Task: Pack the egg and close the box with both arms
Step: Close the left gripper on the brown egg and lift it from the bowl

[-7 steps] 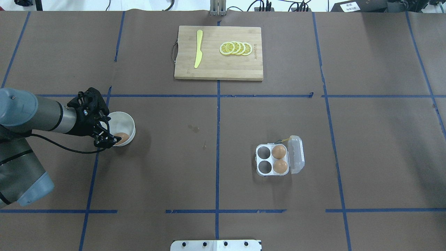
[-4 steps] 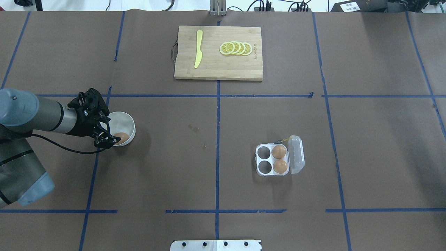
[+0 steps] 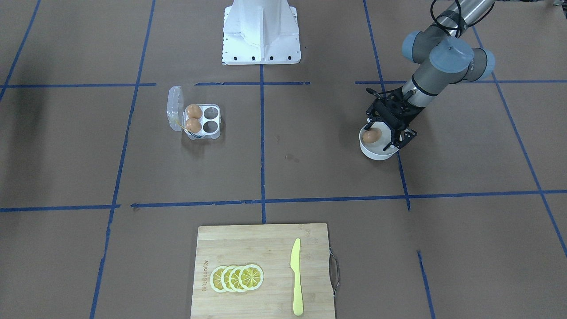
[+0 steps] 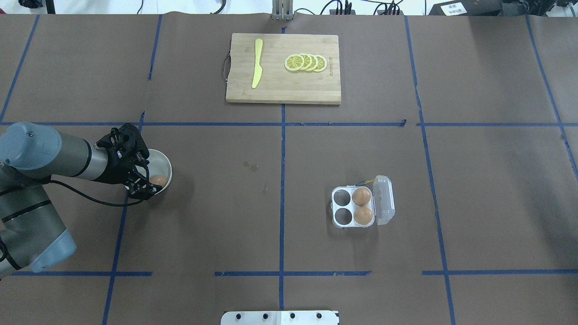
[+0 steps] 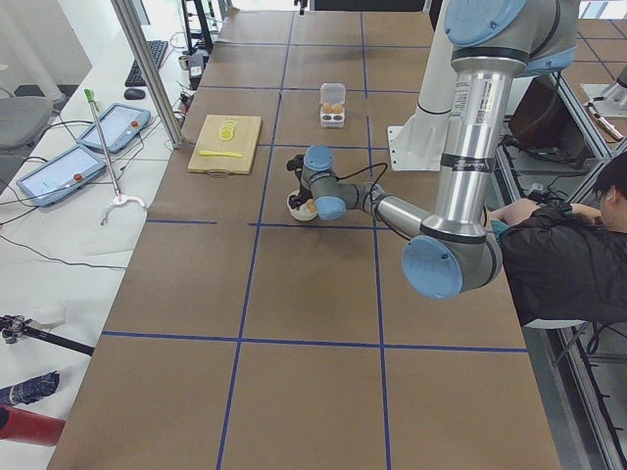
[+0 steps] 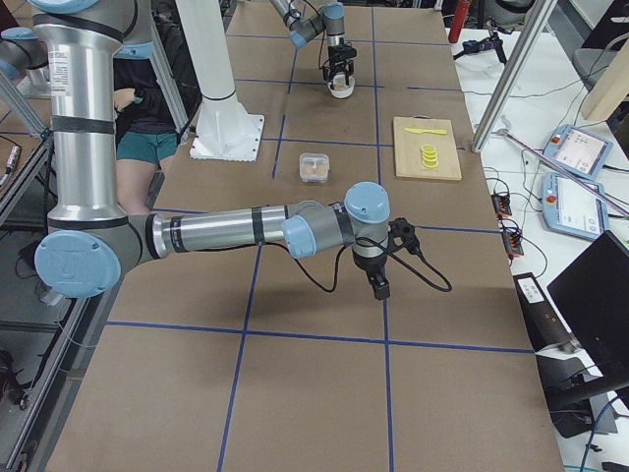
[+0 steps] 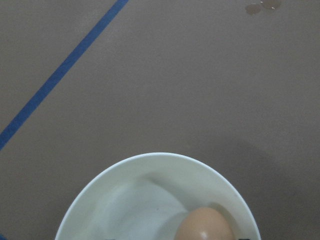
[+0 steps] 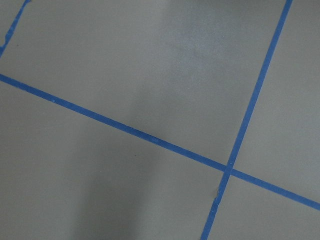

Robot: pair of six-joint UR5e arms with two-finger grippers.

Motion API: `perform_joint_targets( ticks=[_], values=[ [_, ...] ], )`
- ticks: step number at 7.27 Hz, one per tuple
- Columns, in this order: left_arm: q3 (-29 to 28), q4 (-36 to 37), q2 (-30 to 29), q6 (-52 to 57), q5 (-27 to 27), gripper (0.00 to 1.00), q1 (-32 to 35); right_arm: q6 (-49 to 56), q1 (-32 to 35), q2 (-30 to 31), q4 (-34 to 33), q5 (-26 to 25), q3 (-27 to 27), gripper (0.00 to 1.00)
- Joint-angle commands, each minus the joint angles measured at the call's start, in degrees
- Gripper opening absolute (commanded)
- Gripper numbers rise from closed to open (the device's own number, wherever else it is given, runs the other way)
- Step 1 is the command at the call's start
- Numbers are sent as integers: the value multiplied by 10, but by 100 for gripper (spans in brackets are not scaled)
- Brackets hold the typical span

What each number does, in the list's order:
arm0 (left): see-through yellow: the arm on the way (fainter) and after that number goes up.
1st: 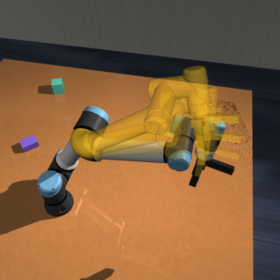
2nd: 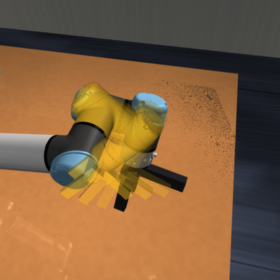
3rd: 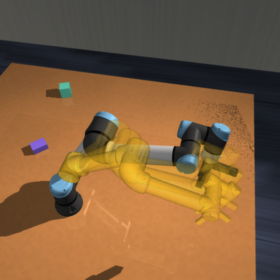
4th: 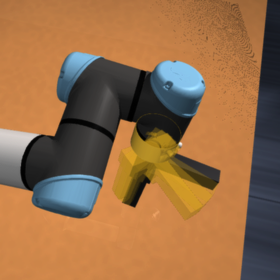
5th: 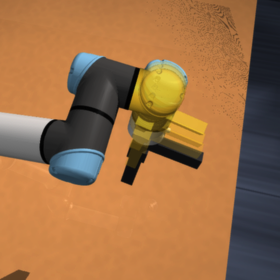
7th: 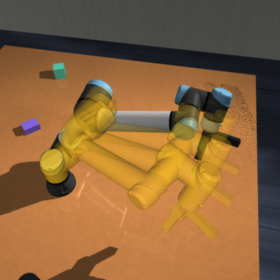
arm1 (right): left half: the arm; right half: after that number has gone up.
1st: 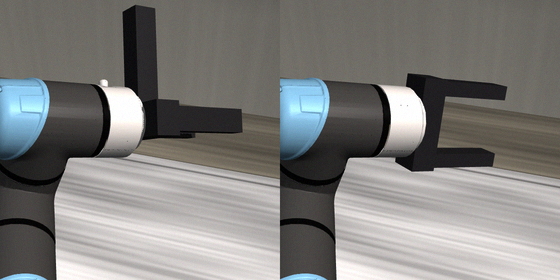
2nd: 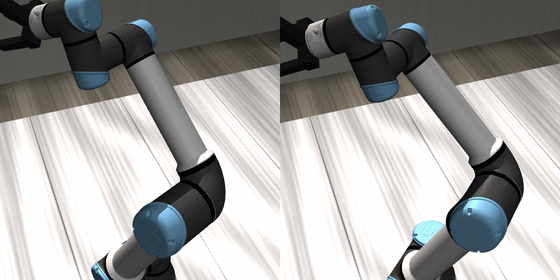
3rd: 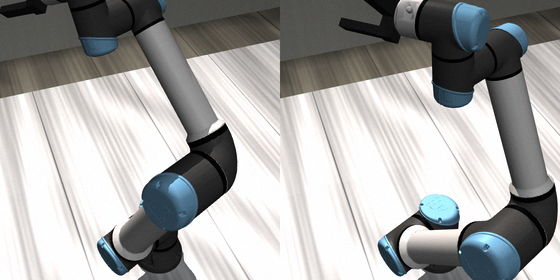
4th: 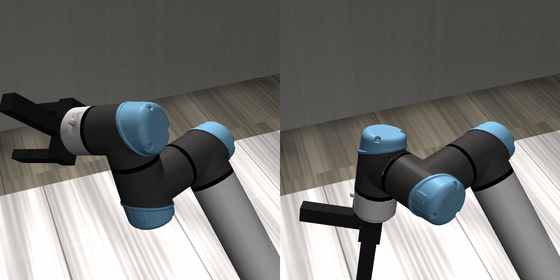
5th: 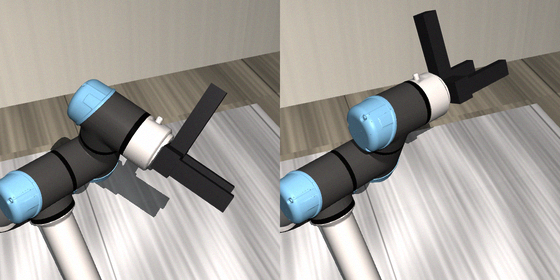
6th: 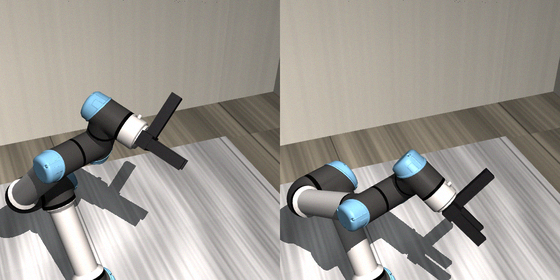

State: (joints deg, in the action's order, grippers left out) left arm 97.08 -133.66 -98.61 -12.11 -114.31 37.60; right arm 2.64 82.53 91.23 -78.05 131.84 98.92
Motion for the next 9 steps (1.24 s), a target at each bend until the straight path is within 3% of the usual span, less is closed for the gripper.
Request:
perform_joint_targets(
  ticks=[1, 4, 7, 8, 9],
  values=[
    [-2, 3, -5, 0, 0, 82, -5, 0, 0, 0, 0, 0, 0, 100],
    [-11, 5, -5, 1, 0, 72, -6, 0, 0, 0, 0, 0, 0, 100],
    [-11, 6, -4, 2, 0, 72, -6, 0, 0, -1, 0, -1, 1, 100],
    [-11, 6, -4, 2, -1, 68, -6, 0, 0, -1, 0, 0, 2, 100],
    [-10, 9, -4, 2, -1, 57, -6, 0, 0, -1, 0, 0, 2, 100]
  ],
)
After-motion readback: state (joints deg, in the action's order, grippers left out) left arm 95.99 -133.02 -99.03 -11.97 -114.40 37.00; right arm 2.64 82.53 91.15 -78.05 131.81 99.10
